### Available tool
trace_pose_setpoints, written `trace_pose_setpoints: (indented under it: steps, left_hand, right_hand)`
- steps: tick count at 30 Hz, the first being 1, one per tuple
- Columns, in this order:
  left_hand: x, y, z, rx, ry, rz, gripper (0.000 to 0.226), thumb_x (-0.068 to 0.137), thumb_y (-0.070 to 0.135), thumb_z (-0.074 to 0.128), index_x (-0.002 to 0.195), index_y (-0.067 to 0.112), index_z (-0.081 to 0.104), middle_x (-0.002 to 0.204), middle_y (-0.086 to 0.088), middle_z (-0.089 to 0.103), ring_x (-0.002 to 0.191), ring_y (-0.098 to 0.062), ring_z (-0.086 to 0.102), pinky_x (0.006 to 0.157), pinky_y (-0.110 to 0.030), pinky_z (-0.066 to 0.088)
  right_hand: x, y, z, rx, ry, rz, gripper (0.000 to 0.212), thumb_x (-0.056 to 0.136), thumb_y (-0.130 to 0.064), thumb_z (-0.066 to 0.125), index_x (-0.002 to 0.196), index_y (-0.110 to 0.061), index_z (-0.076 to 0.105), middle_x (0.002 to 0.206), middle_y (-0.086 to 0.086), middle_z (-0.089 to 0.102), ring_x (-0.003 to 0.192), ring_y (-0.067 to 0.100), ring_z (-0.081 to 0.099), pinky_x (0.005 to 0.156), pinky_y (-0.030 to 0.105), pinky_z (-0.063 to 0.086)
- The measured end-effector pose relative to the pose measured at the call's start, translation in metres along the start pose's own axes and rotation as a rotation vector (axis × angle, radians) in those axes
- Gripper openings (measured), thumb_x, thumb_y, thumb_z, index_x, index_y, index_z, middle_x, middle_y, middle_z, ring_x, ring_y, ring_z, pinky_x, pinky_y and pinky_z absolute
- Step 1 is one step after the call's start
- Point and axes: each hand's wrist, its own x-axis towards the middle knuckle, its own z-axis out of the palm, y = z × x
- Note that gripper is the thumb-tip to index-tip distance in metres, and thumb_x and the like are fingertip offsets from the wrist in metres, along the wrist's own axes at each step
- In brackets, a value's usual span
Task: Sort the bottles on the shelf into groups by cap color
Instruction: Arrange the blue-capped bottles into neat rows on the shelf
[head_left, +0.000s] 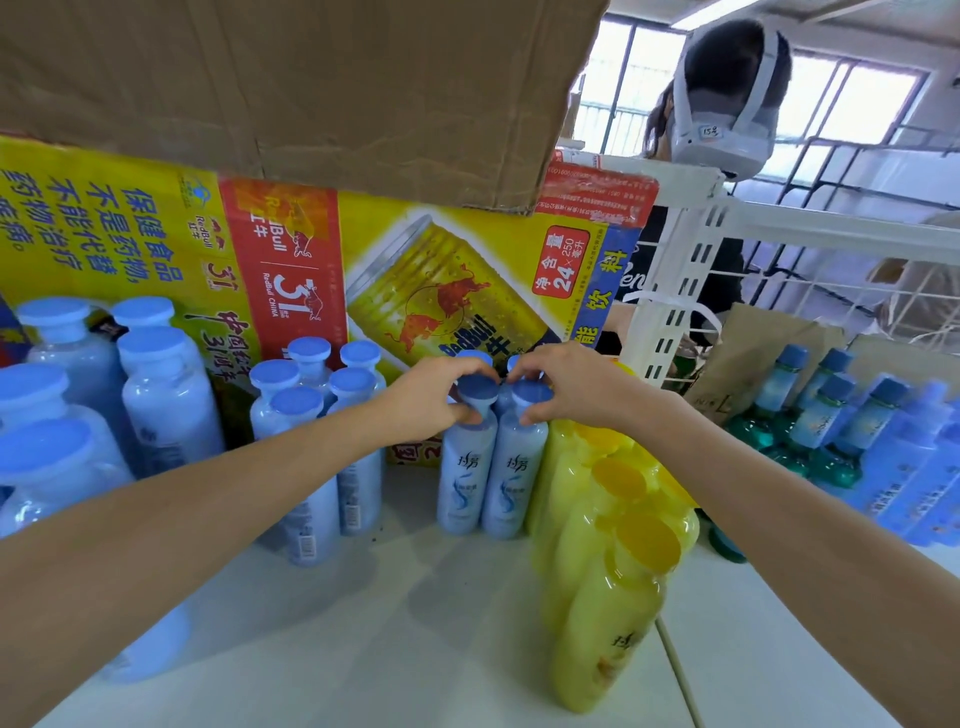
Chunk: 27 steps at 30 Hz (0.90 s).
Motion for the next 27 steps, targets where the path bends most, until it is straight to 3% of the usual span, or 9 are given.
trace_pose_setpoints:
  steps: [11,14,18,20,24,27]
  left_hand:
    - [-0.001,-0.003,0.002,-0.002,0.037,-0.021,0.046,0.077,0.009,0.071,0.12,0.012,0.055,0.11,-0.002,0.059,0.098,-0.017,0.055,0.08,-0.023,0.044]
    - [-0.004,-0.005,0.001,0.015,0.056,-0.066,0.052,0.077,0.014,0.072,0.124,0.013,0.051,0.118,-0.006,0.057,0.094,-0.017,0.054,0.078,-0.026,0.043]
    - [-0.011,0.003,-0.001,0.051,0.063,-0.134,0.056,0.078,0.019,0.071,0.127,0.01,0.044,0.112,-0.01,0.057,0.088,-0.021,0.055,0.08,-0.034,0.045]
    - [-0.018,0.006,-0.008,0.08,0.084,-0.14,0.057,0.08,0.019,0.069,0.13,0.011,0.042,0.111,-0.009,0.059,0.093,-0.022,0.057,0.083,-0.034,0.047]
    - [-0.039,0.013,-0.039,0.137,0.192,-0.086,0.043,0.081,0.021,0.068,0.121,0.015,0.054,0.112,0.0,0.061,0.096,-0.012,0.057,0.077,-0.021,0.042]
    - [-0.06,0.013,-0.067,0.191,0.234,-0.063,0.031,0.081,0.02,0.068,0.111,0.015,0.06,0.102,0.003,0.061,0.091,-0.011,0.057,0.083,-0.027,0.046]
  right_hand:
    - [-0.001,-0.003,0.001,-0.065,-0.001,0.011,0.047,0.078,-0.029,0.071,0.121,-0.018,0.056,0.121,0.004,0.057,0.111,0.021,0.051,0.088,0.034,0.042]
    - [-0.002,-0.004,0.001,-0.118,-0.001,0.014,0.049,0.078,-0.034,0.07,0.122,-0.021,0.054,0.118,0.004,0.055,0.11,0.021,0.051,0.085,0.034,0.042]
    - [-0.005,-0.007,-0.003,-0.135,0.051,0.016,0.048,0.079,-0.044,0.066,0.121,-0.025,0.054,0.117,0.001,0.054,0.109,0.02,0.052,0.082,0.034,0.045]
    - [-0.006,-0.009,-0.008,-0.095,0.082,0.0,0.046,0.081,-0.046,0.064,0.12,-0.026,0.054,0.118,0.0,0.055,0.107,0.018,0.054,0.083,0.034,0.046]
    - [-0.004,-0.022,-0.017,0.073,0.137,-0.062,0.041,0.081,-0.04,0.066,0.117,-0.023,0.058,0.114,-0.002,0.06,0.102,0.014,0.055,0.083,0.031,0.045]
    - [0.004,-0.04,-0.023,0.191,0.109,-0.122,0.04,0.081,-0.035,0.068,0.116,-0.022,0.058,0.111,0.0,0.062,0.096,0.013,0.056,0.087,0.033,0.047]
